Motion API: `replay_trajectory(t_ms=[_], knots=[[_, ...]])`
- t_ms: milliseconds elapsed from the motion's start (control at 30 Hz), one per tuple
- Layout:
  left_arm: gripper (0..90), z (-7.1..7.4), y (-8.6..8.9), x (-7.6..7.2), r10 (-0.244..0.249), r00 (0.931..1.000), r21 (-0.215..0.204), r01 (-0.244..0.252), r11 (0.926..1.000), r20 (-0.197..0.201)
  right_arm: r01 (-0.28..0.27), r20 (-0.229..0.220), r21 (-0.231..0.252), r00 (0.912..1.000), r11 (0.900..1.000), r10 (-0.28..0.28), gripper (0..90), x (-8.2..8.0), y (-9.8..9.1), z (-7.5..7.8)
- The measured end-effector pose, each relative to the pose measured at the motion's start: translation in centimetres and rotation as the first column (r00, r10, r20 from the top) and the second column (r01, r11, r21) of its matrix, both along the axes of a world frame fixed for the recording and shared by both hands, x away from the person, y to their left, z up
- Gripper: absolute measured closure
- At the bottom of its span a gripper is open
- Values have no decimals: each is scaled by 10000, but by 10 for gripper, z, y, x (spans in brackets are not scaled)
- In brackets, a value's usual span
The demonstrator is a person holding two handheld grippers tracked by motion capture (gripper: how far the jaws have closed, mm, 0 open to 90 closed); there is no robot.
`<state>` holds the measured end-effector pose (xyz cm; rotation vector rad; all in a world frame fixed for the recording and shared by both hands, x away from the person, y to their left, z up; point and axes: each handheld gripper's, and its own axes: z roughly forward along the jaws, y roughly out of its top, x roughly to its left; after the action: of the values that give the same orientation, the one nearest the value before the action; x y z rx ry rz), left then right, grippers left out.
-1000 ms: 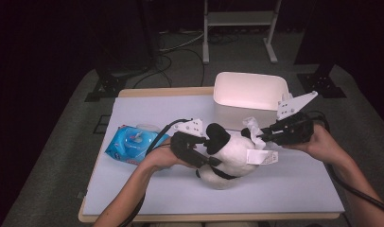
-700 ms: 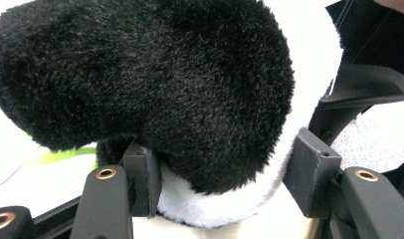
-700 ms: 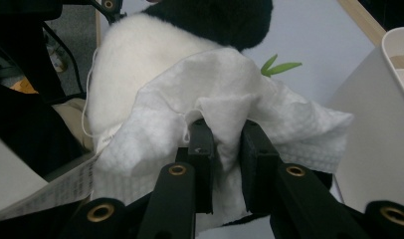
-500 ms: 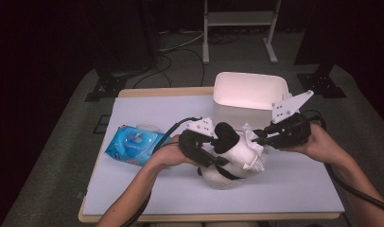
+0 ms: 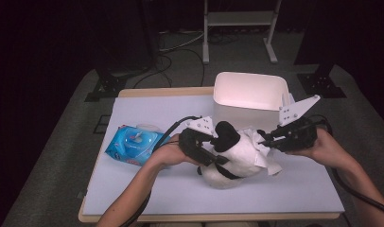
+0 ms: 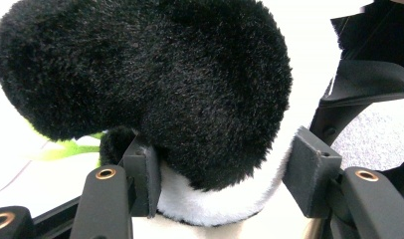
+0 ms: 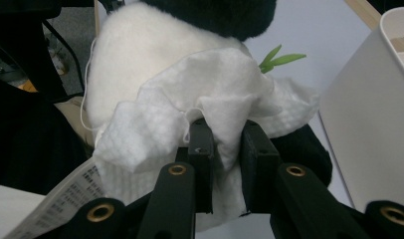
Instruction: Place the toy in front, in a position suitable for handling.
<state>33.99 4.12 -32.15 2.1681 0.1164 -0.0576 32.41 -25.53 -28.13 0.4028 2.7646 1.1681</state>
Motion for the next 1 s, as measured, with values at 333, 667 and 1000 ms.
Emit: replay_trajectory(t_ms=[333, 667, 1000], knots=[[406, 10, 0, 1, 5, 10000, 346, -8, 9994, 68, 19, 167, 66, 9999, 10000, -20, 766, 0, 2, 5], [407, 10, -9, 0, -73, 9999, 466, 66, 9989, 152, -120, 285, 243, 9995, 9996, 113, 766, 1, 9, 11], [408, 16, -22, 0, -238, 9993, 933, 210, 9954, 297, -138, 328, 431, 9994, 9990, 124, 766, 4, 12, 15]])
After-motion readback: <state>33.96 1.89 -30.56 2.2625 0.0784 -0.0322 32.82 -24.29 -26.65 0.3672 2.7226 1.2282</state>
